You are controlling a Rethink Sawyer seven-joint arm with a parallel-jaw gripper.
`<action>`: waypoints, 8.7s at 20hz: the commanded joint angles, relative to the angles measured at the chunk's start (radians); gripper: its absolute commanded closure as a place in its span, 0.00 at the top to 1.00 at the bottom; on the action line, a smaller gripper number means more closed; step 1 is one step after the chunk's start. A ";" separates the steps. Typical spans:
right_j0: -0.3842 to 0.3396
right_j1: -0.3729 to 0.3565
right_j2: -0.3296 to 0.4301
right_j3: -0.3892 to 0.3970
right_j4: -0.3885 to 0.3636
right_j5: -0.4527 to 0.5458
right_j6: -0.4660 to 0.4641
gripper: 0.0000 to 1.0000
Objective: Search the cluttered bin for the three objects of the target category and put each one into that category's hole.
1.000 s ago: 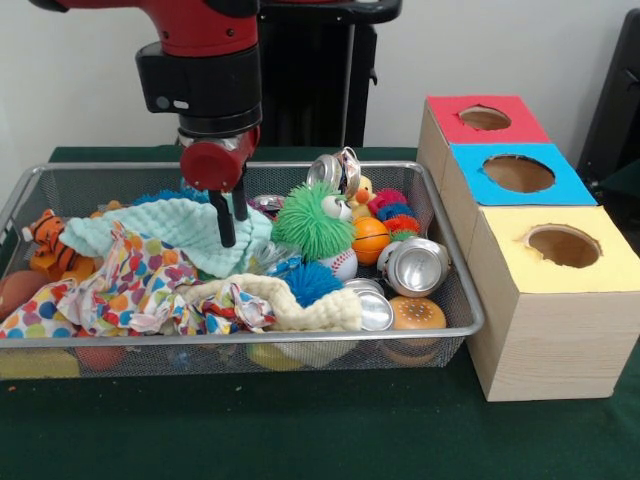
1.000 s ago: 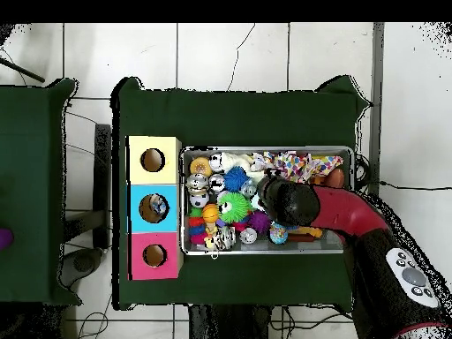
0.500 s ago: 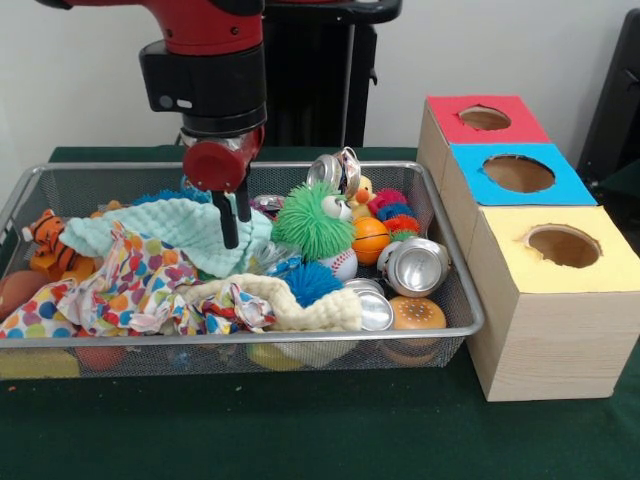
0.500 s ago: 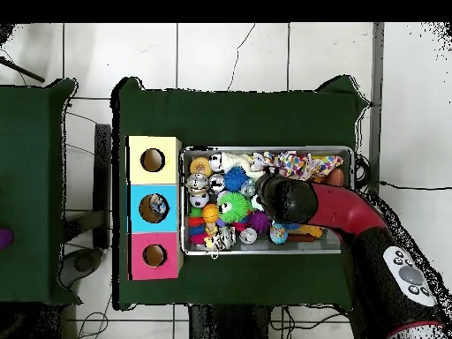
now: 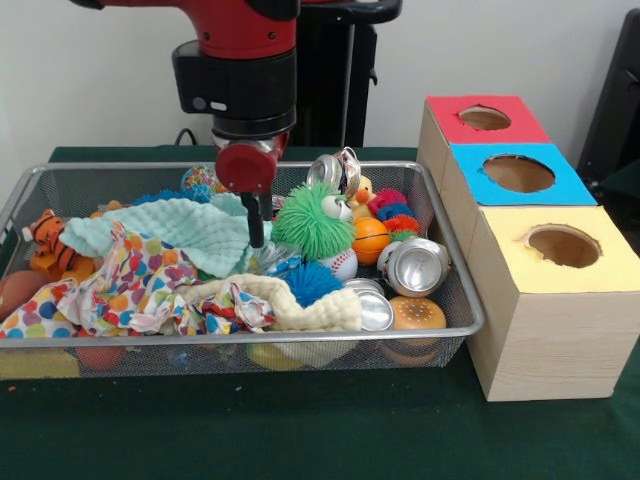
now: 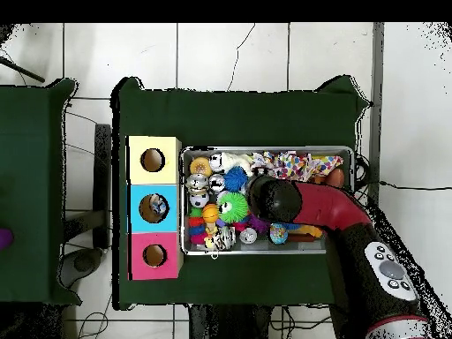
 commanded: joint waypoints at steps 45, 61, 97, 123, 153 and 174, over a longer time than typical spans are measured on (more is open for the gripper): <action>-0.106 0.104 0.073 0.093 0.049 -0.262 0.239 1.00; -0.076 0.155 0.049 -0.014 0.079 -0.167 0.190 1.00; -0.113 0.057 0.048 0.148 0.043 -0.246 0.218 1.00; -0.079 0.105 0.023 0.129 0.050 -0.300 0.255 1.00; -0.109 0.260 0.042 0.101 0.047 -0.441 0.257 1.00; -0.147 0.037 0.094 0.242 0.083 -0.290 0.247 0.00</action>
